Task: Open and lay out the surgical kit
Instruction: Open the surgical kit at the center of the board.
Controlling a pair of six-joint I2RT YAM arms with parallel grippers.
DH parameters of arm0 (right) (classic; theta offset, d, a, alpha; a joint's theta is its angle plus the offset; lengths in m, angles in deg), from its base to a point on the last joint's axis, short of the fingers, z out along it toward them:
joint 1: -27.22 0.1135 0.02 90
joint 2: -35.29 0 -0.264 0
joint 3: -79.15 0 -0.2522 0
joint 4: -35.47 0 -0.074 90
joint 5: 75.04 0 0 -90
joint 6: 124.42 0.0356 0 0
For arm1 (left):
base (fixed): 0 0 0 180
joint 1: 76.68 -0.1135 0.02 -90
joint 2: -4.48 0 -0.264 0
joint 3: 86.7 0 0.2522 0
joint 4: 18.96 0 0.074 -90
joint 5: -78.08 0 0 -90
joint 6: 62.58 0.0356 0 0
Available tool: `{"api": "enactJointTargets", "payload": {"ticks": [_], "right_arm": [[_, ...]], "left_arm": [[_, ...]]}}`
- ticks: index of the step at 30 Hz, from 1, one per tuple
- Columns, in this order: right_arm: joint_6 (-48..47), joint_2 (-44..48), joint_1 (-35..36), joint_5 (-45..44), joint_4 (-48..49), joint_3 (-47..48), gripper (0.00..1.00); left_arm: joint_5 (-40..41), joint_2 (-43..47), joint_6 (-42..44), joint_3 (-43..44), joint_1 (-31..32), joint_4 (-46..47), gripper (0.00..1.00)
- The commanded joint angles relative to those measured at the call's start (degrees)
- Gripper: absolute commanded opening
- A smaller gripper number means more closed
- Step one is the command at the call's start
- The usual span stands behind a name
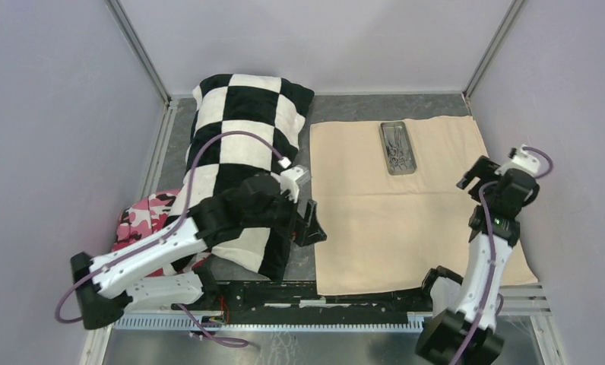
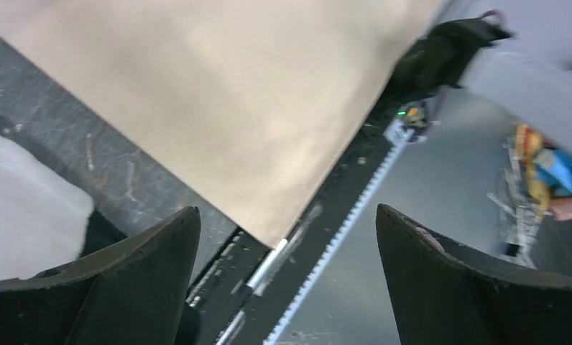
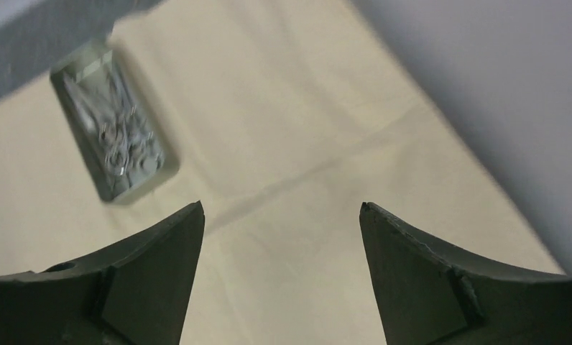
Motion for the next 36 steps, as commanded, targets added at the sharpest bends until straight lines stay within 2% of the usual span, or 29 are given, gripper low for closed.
{"api": "enactJointTargets", "payload": {"ticks": [1,5,8,12,14,20,23,26,32,36], "right_arm": [[-3.80,-10.96,9.13,10.94,6.62,-0.58,0.87],[-7.70,-20.03,21.04,-0.23,4.33,2.46,0.89],[-7.87,-28.65,22.36,-7.31,1.42,7.32,0.91],[-6.94,-40.49,22.36,-14.54,-5.03,20.00,0.98],[-7.46,-46.10,22.28,-16.61,-6.55,25.06,0.98],[-9.06,-61.95,20.55,-15.75,-13.42,40.39,0.98],[-9.69,-65.62,19.69,-13.28,-13.06,43.49,0.98],[-9.89,-68.10,18.92,-11.91,-11.67,44.45,0.98],[-10.38,-74.64,18.66,-11.13,-9.95,48.16,0.98],[-10.42,-78.01,18.67,-11.82,-8.79,49.83,0.98]], "left_arm": [[7.00,-9.92,8.08,5.01,0.14,-1.03,0.97],[9.61,-19.32,9.60,7.20,0.14,2.47,0.97],[14.77,-26.82,9.50,12.50,0.10,3.70,0.96],[19.80,-38.67,10.01,25.63,-0.01,0.01,0.98],[22.15,-44.33,10.40,31.65,-0.31,-1.32,0.99],[22.03,-59.18,11.62,46.51,-2.38,-2.64,0.99],[22.06,-65.99,12.54,53.71,-4.08,-3.85,0.99],[22.00,-71.39,13.35,58.70,-5.83,-3.73,0.94],[19.23,-79.39,13.93,64.21,-9.68,-3.16,0.77],[19.63,-82.27,13.48,64.16,-12.06,-2.38,0.74]]}}
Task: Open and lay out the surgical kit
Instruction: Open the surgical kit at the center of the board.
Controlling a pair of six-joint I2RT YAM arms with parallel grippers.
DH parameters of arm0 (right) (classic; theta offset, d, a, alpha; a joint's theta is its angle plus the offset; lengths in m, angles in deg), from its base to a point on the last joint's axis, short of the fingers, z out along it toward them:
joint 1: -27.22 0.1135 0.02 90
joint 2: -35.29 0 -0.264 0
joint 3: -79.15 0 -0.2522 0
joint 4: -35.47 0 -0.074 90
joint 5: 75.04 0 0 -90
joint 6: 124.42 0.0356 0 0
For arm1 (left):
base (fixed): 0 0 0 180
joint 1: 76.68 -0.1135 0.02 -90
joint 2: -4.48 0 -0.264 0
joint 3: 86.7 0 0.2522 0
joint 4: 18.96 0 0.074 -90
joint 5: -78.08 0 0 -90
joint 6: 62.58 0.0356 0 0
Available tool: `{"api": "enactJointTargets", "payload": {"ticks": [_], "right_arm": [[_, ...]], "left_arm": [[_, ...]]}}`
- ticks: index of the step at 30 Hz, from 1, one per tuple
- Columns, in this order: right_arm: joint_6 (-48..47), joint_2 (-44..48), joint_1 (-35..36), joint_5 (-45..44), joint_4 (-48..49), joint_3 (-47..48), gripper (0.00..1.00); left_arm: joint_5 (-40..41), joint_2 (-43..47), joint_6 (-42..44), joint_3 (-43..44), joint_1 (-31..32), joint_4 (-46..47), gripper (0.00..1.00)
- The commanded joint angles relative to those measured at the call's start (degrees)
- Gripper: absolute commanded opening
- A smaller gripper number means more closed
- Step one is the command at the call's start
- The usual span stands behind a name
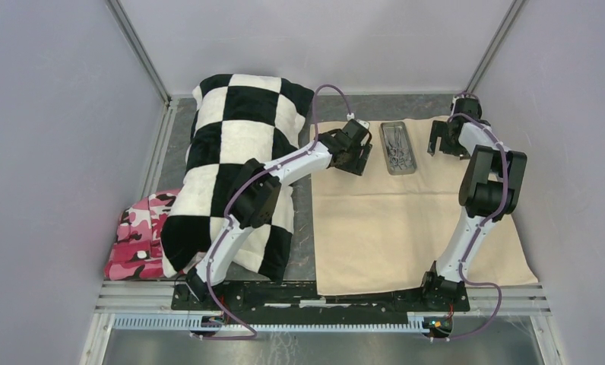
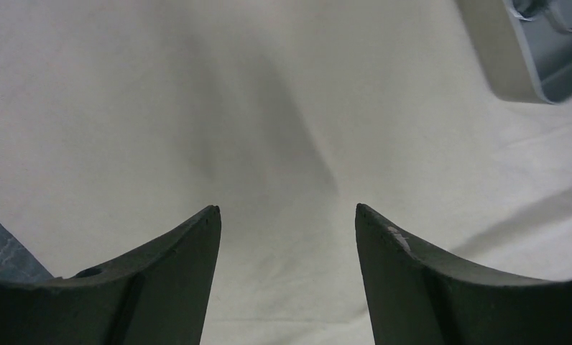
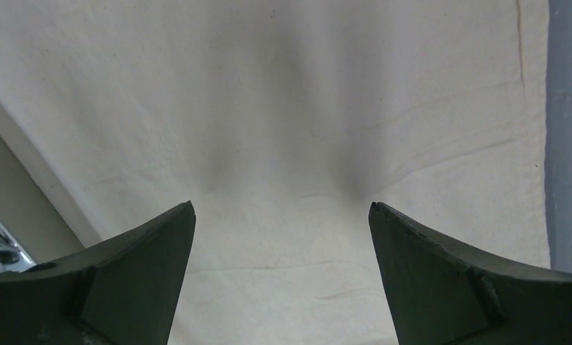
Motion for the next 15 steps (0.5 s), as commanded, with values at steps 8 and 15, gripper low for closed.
{"api": "enactJointTargets", "payload": {"ticks": [8,15], "right_arm": [[-0.78,-5.95,-0.13,-1.68,6.60,2.74,0.98],[-0.07,-9.54,-0.39,1.20,9.08,5.19,0.98]], "left_arm": [[-2.40,-4.98,0.08,1.51,-7.79,2.71,0.75],[-1.11,-8.45,1.26,2.90,-9.95,2.20,0.77]]}}
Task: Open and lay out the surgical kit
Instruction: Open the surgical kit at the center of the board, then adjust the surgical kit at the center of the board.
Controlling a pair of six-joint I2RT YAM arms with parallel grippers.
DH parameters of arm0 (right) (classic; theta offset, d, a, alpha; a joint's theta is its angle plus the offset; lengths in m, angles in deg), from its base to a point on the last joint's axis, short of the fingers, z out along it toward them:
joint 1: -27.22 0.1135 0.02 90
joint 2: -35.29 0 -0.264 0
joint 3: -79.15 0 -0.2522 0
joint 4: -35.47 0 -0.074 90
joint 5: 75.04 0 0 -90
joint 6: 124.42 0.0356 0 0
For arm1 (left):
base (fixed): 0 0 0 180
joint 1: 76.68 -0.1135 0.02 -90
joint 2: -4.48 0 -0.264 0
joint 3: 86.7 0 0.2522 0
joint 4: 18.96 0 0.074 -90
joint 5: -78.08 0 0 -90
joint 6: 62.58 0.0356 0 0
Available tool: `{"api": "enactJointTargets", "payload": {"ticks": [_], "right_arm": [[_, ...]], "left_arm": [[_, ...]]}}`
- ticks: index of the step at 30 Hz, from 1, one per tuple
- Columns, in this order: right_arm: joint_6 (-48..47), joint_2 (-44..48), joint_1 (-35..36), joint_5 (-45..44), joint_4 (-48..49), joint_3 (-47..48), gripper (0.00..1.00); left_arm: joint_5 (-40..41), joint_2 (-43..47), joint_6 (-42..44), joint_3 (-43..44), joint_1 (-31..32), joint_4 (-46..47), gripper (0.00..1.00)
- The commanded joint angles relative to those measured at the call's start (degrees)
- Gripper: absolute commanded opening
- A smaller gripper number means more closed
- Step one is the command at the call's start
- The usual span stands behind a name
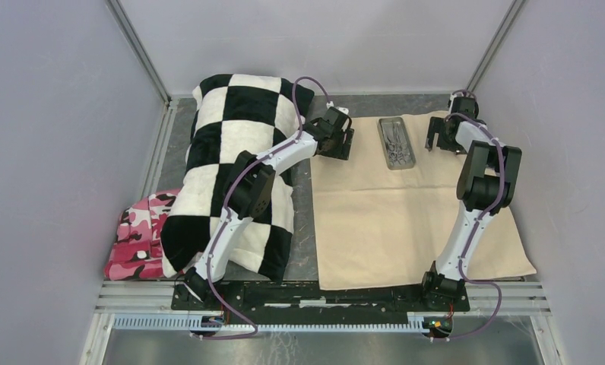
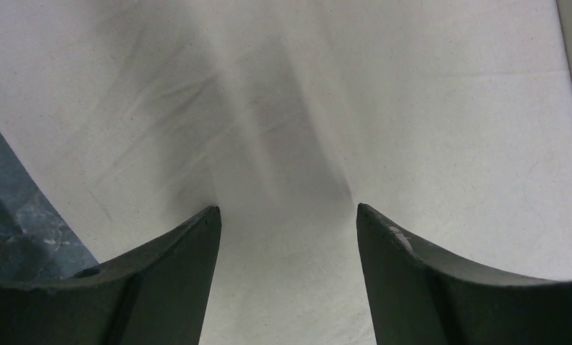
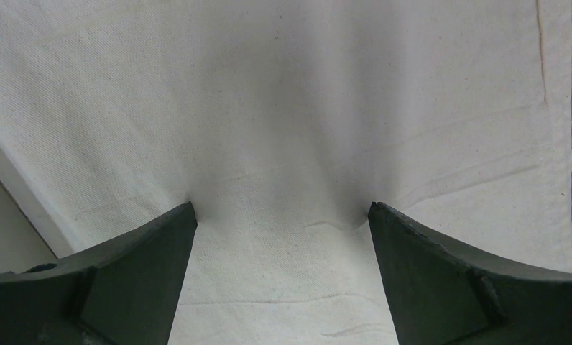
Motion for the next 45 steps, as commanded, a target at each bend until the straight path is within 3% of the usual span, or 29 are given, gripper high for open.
{"api": "enactJointTargets", "payload": {"ticks": [1,13,19,23,26,30,33,38,45], "right_arm": [[0.28,-3.84,-0.28,0.77,4.40,2.11,0.98],[1.50,2.04,-0.29,2.09,4.30,-5.27,0.98],[1.61,3.35,-0.11,2.73,-2.13,0.58,0.98],[2.48,11.66,0.64,1.09,-3.55,-2.68,0.98],[3.36,19.60,0.67,1.80,-3.19,-8.92,0.98],[4.46,29.07,1.14,3.45,-3.68,-20.46,0.98],[4.91,36.57,1.36,4.38,-2.26,-30.76,0.98],[5.56,45.22,1.38,1.11,-1.56,-40.04,0.98],[12.23,55.15,1.51,0.52,0.85,-52.53,0.98]], "left_arm": [[1.26,-4.28,1.62,1.10,-1.52,-0.92,0.77],[3.68,-7.74,6.90,11.14,-3.01,-6.97,0.80],[-1.30,-0.29,7.36,10.31,-1.76,-9.97,0.87],[-4.55,6.84,7.36,8.45,0.80,-13.02,0.92],[-6.48,14.44,6.04,1.57,3.59,-12.25,0.92],[-8.45,28.48,2.07,-20.42,9.26,-1.21,0.92],[-10.38,35.24,-1.94,-31.12,14.16,4.45,0.92],[-8.76,39.14,-5.81,-43.38,23.05,12.97,0.92],[-1.37,38.08,-8.26,-53.91,30.52,14.80,0.91]]}}
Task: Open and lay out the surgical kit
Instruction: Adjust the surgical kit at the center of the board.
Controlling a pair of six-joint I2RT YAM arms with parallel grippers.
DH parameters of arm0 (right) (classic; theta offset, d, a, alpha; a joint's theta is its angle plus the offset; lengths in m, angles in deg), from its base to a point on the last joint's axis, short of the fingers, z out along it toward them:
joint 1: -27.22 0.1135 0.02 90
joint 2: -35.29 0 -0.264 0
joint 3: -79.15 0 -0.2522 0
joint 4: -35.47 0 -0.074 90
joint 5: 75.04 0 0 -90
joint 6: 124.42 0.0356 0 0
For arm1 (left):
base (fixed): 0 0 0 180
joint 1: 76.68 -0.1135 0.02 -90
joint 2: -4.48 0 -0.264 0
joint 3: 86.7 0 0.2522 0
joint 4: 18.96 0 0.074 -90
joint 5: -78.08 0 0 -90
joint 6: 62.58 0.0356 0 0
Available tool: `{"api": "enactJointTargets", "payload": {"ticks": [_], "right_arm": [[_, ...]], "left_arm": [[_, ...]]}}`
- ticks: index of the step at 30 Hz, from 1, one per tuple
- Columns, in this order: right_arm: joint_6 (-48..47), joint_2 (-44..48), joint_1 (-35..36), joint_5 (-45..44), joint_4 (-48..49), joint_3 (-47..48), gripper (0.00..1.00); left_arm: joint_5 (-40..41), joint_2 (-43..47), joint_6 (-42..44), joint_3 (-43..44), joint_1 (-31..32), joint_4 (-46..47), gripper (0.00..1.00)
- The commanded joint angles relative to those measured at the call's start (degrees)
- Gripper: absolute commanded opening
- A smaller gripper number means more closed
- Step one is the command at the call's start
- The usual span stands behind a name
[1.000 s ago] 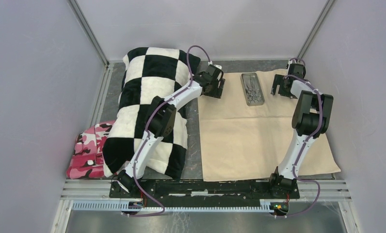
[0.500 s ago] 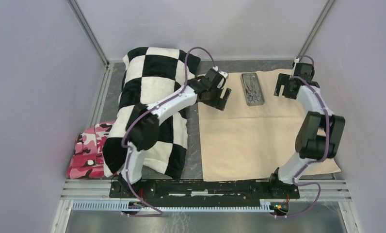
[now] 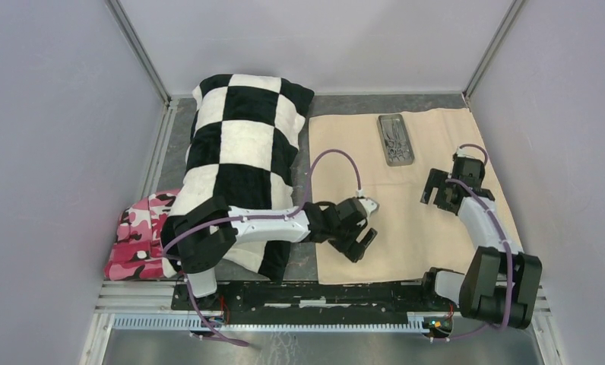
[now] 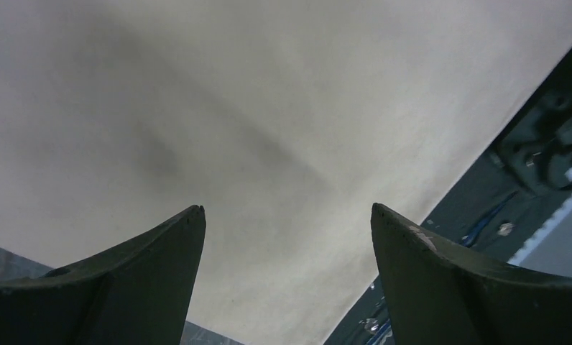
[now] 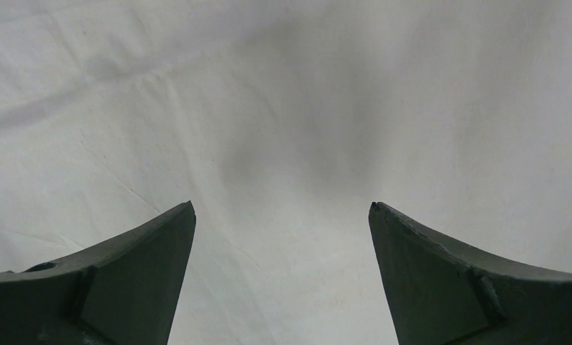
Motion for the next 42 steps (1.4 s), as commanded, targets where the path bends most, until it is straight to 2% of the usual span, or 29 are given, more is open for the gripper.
{"api": "enactJointTargets", "payload": {"ticks": [1,7,11,13,16,19,23,30,35,37,42], "right_arm": [[5.37,5.35,0.37,-1.63,1.40,-5.12,0.98],[10.02,11.05,1.86,-0.76,1.66,-14.66,0.98],[16.06,14.32,3.12,6.39,1.67,-19.72,0.98],[17.80,17.01,4.23,7.91,1.35,-22.06,0.98],[17.99,21.26,4.83,5.31,-1.41,-23.21,0.98],[16.47,24.02,4.79,5.12,-2.67,-22.77,0.98],[14.43,22.00,4.78,6.21,-2.37,-18.17,0.98],[6.50,13.54,8.38,7.07,0.59,-6.20,0.98],[1.95,1.39,14.14,6.49,5.76,3.78,0.97],[0.66,-5.77,14.93,4.96,6.58,10.29,0.92],[-3.19,-23.01,14.92,-0.66,3.15,29.80,0.85]], "left_arm": [[6.41,1.60,-4.74,-7.74,2.54,5.23,0.91],[9.66,6.32,-7.88,-22.46,2.59,8.84,0.91],[11.80,9.86,-9.70,-29.31,2.61,9.36,0.92],[12.36,11.62,-10.19,-30.90,2.59,8.87,0.92],[13.84,13.17,-10.67,-30.37,2.59,6.21,0.93],[13.13,15.13,-10.08,-28.12,2.59,3.85,0.93],[8.90,18.22,-7.51,-22.90,2.63,2.67,0.96],[6.74,23.92,2.25,-4.41,1.06,-6.39,1.00],[7.49,26.38,8.17,7.94,-4.24,-11.62,1.00],[8.67,26.97,10.12,11.65,-6.49,-12.44,1.00],[18.36,29.29,16.46,15.28,-8.86,-10.94,1.00]]}}
